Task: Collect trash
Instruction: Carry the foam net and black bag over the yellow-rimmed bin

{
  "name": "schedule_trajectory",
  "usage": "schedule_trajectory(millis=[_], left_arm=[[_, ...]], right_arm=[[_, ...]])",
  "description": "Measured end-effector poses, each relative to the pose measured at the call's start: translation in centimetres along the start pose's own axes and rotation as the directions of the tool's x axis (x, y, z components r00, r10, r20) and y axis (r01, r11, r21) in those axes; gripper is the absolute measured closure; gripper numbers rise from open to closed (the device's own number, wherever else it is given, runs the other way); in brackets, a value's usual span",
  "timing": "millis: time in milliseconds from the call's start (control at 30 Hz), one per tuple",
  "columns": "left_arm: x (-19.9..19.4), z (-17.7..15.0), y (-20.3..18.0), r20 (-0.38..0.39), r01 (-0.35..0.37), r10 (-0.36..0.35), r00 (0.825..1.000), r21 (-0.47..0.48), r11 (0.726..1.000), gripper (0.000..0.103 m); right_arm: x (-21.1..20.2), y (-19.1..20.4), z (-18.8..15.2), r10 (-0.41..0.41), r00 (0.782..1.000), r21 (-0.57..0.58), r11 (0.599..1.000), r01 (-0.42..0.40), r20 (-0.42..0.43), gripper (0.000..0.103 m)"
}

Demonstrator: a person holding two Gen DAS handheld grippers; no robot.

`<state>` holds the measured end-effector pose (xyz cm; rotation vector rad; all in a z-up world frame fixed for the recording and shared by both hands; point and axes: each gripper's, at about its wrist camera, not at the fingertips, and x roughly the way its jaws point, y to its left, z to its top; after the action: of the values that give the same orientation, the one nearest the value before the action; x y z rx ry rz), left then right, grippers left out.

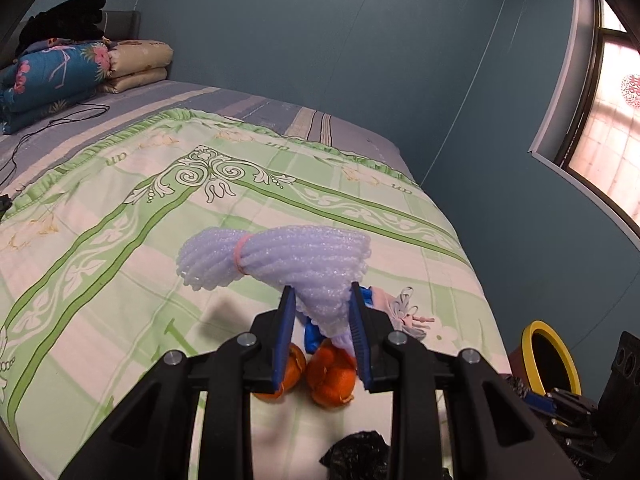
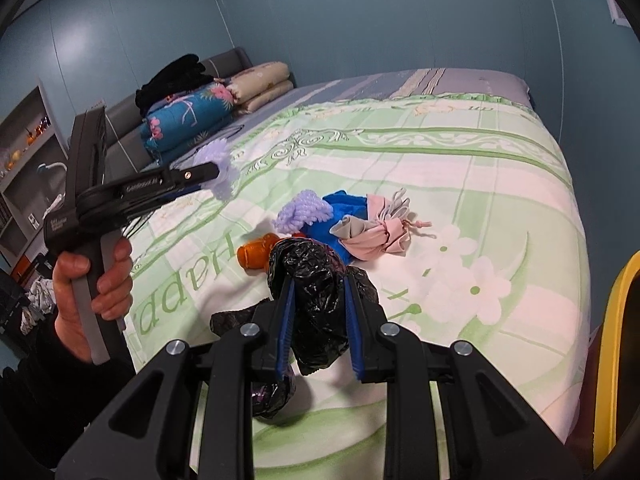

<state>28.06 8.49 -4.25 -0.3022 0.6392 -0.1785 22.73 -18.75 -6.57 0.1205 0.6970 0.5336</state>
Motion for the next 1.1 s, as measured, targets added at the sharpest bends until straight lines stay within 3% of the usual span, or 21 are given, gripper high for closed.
schedule_trajectory(millis=[433, 667, 1100], left_arm=[[-5.3, -0.2, -3.4, 0.056, -0.018, 0.015, 0.998, 0.059, 0.998, 0.078], [-7.6, -0.5, -7.1, 0.072, 0.029, -0.037, 0.997, 0.116, 0.993, 0.078], [-10.1, -1.3, -13.3, 0.083, 0.116, -0.135, 0.987, 0.198, 0.973, 0.078]], right_arm=[[-5.9, -0.1, 1.3, -0.024, 0.987, 0.026, 0.999, 0.02, 0.156, 0.081], [-8.9, -1.0, 1.4, -0.047, 0.979, 0.05, 0.998, 0.038, 0.2, 0.081], [-15.2, -3.4, 0.9, -0.174, 0.95, 0.072, 0.984, 0.16, 0.261, 0.081]])
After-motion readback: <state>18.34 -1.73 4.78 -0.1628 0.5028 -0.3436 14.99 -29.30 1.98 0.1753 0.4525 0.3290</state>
